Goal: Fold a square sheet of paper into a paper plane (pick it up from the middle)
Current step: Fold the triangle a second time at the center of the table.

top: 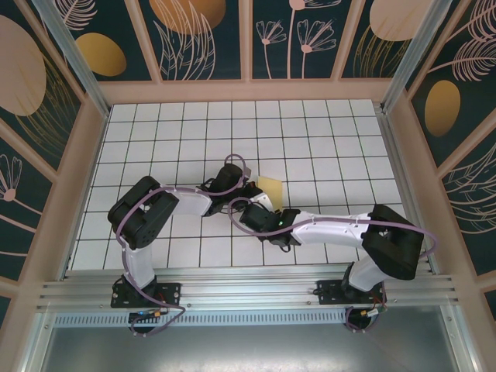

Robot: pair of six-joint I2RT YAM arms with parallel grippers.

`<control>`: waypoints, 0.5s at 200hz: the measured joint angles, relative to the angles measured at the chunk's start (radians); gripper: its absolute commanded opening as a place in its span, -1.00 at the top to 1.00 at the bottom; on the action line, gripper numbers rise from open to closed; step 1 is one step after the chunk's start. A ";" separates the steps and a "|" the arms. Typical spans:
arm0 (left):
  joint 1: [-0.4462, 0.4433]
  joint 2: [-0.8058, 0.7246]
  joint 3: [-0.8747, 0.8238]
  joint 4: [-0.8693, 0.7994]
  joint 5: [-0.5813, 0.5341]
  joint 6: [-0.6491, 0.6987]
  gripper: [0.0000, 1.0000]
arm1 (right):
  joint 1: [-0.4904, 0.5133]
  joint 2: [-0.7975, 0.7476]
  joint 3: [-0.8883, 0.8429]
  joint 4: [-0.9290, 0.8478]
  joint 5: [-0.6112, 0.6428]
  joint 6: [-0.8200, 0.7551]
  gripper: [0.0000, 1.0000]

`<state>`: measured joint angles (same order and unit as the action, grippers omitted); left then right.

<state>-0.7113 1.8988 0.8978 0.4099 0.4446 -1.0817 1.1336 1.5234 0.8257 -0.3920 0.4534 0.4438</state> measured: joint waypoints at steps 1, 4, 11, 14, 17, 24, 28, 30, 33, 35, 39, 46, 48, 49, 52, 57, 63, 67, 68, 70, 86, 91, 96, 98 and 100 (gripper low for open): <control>0.000 0.000 0.000 0.000 0.000 0.000 0.96 | 0.000 0.000 0.000 -0.001 0.000 0.001 0.15; 0.000 0.000 0.000 -0.002 0.000 0.000 0.96 | 0.000 0.000 0.001 -0.002 0.002 0.006 0.16; 0.000 0.000 0.000 -0.003 0.000 0.000 0.96 | 0.001 0.000 0.003 -0.006 0.003 0.006 0.22; 0.000 0.000 0.000 -0.003 0.000 0.000 0.96 | 0.001 0.000 0.004 -0.009 0.003 0.008 0.25; 0.000 0.000 0.000 -0.003 0.000 0.001 0.96 | 0.001 0.000 0.004 -0.009 0.003 0.008 0.26; 0.000 0.000 0.000 -0.004 0.000 0.003 0.96 | 0.002 0.000 0.005 -0.010 0.006 0.008 0.33; 0.000 0.000 0.000 -0.005 0.000 0.003 0.96 | 0.002 0.000 0.005 -0.011 0.007 0.009 0.37; 0.000 0.000 0.000 -0.005 0.000 0.003 0.96 | 0.002 0.000 0.005 -0.012 0.007 0.010 0.40; 0.000 0.000 0.001 -0.006 0.000 0.004 0.96 | 0.002 0.000 0.006 -0.013 0.007 0.006 0.43; 0.000 0.000 0.002 -0.007 0.000 0.004 0.96 | 0.003 0.000 0.006 -0.014 0.009 0.011 0.46; 0.000 0.000 0.003 -0.010 0.000 0.005 0.96 | 0.003 0.000 0.006 -0.018 0.010 0.006 0.51; 0.000 0.000 0.006 -0.014 0.000 0.005 0.96 | 0.004 0.000 0.008 -0.024 0.011 0.006 0.58; 0.000 0.000 0.007 -0.015 0.000 0.006 0.96 | 0.005 0.000 0.009 -0.026 0.011 0.013 0.59; 0.000 0.000 0.007 -0.015 0.000 0.007 0.96 | 0.005 0.000 0.009 -0.026 0.011 0.014 0.60; 0.000 0.000 0.009 -0.018 0.000 0.007 0.95 | 0.005 0.000 0.010 -0.028 0.011 0.008 0.63; 0.000 0.000 0.011 -0.019 0.000 0.008 0.95 | 0.005 0.000 0.011 -0.031 0.011 0.013 0.69; 0.000 0.000 0.013 -0.022 0.000 0.008 0.95 | 0.005 0.000 0.014 -0.032 0.010 0.014 0.75; 0.000 0.000 0.014 -0.022 0.000 0.009 0.94 | 0.005 0.000 0.015 -0.032 0.010 0.009 0.79; 0.000 0.000 0.015 -0.023 0.000 0.010 0.94 | 0.005 0.000 0.016 -0.032 0.010 0.011 0.80; 0.000 0.000 0.016 -0.024 0.000 0.011 0.93 | 0.005 0.000 0.017 -0.032 0.010 0.014 0.83; 0.000 0.000 0.023 -0.035 -0.001 0.019 0.91 | 0.005 0.000 0.021 -0.032 0.010 0.006 1.00; 0.000 0.000 0.026 -0.040 -0.001 0.021 0.89 | 0.005 0.000 0.022 -0.032 0.009 0.007 1.00; 0.000 0.000 0.029 -0.047 -0.003 0.024 0.85 | 0.005 0.000 0.023 -0.033 0.009 0.010 1.00; 0.000 0.000 0.031 -0.049 -0.004 0.026 0.82 | 0.005 0.000 0.023 -0.033 0.009 0.009 1.00; 0.000 0.000 0.032 -0.051 -0.005 0.029 0.79 | 0.004 0.000 0.023 -0.032 0.009 0.011 1.00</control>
<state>-0.7113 1.8988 0.9295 0.3584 0.4400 -1.0523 1.1378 1.5230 0.8486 -0.4244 0.4625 0.4545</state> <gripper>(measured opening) 0.059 0.054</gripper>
